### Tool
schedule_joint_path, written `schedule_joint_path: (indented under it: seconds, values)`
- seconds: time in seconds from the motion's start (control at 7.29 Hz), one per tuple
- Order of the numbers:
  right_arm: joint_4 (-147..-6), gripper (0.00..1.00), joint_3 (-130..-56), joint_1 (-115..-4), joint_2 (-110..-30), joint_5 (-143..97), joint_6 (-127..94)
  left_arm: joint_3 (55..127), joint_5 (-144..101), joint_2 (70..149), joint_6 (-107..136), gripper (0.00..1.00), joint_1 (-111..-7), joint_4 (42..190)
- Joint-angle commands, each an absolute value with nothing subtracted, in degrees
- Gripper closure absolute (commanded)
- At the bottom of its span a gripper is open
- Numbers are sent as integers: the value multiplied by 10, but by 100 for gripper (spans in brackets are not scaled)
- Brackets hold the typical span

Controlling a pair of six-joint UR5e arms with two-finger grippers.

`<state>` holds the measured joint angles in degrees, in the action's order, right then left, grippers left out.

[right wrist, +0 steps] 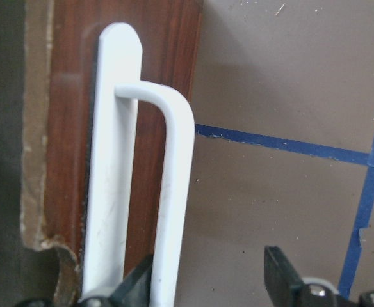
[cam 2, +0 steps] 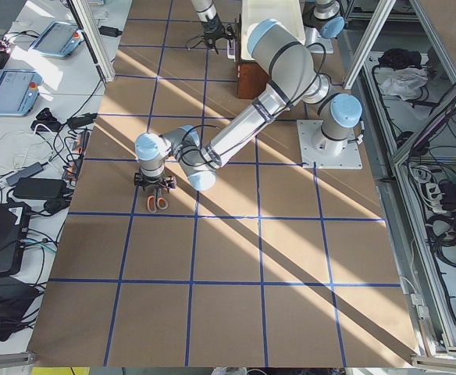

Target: Place scissors in drawer with both arms

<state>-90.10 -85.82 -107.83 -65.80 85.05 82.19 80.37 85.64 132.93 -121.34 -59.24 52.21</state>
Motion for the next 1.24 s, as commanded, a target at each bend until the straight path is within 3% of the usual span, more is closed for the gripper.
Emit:
schedule_joint_path:
  seconds: [0.0, 0.14, 0.27, 0.55, 1.1]
  values:
    - [-928, 38, -853, -1077, -652, 873, 852, 802, 859, 1332, -1215, 21, -592, 522]
    - [-935, 39, -846, -1074, -651, 881, 859, 802, 860, 1332, -1215, 48, -592, 522]
    - [-935, 39, -824, -1071, -641, 881, 859, 802, 860, 1332, -1218, 60, -592, 522]
    - [-935, 39, -786, -1069, -624, 882, 859, 802, 864, 1332, -1230, 100, -592, 522]
    - [-969, 39, -772, -1053, -607, 887, 866, 803, 866, 1321, -1232, 100, -592, 523]
